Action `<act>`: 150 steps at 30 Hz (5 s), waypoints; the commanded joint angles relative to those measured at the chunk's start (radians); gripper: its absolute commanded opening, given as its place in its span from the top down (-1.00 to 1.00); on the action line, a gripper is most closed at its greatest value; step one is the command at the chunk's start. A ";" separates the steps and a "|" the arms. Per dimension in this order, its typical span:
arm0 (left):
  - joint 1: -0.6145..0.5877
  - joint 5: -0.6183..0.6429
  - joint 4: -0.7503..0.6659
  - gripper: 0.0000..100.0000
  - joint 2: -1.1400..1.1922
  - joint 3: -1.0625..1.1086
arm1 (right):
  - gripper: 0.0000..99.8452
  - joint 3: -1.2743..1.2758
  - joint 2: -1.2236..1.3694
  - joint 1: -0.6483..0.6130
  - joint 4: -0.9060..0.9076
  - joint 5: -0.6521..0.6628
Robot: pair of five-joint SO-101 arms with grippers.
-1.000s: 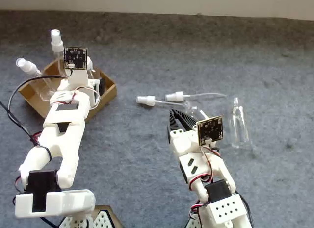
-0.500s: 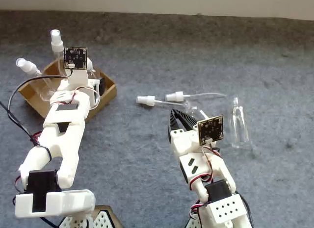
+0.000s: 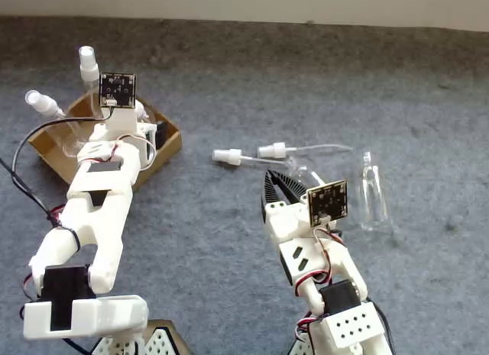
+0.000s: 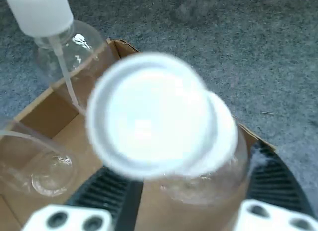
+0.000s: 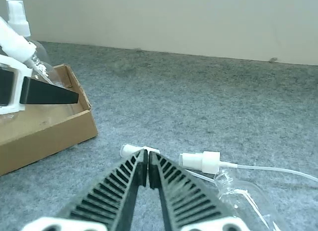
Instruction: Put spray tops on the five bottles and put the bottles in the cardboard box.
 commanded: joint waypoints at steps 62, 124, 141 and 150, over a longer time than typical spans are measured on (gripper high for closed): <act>0.162 -0.005 0.703 0.45 -0.506 -0.424 | 0.99 0.134 -0.004 0.018 0.004 -0.006; 0.938 0.554 1.293 0.45 0.372 -1.196 | 0.99 0.133 -0.012 1.311 0.381 0.000; 0.819 1.092 1.286 0.45 0.630 -1.313 | 0.99 0.134 -0.010 1.293 0.383 0.000; 0.851 1.092 1.240 0.45 0.728 -1.311 | 0.99 0.134 -0.010 1.251 0.421 0.000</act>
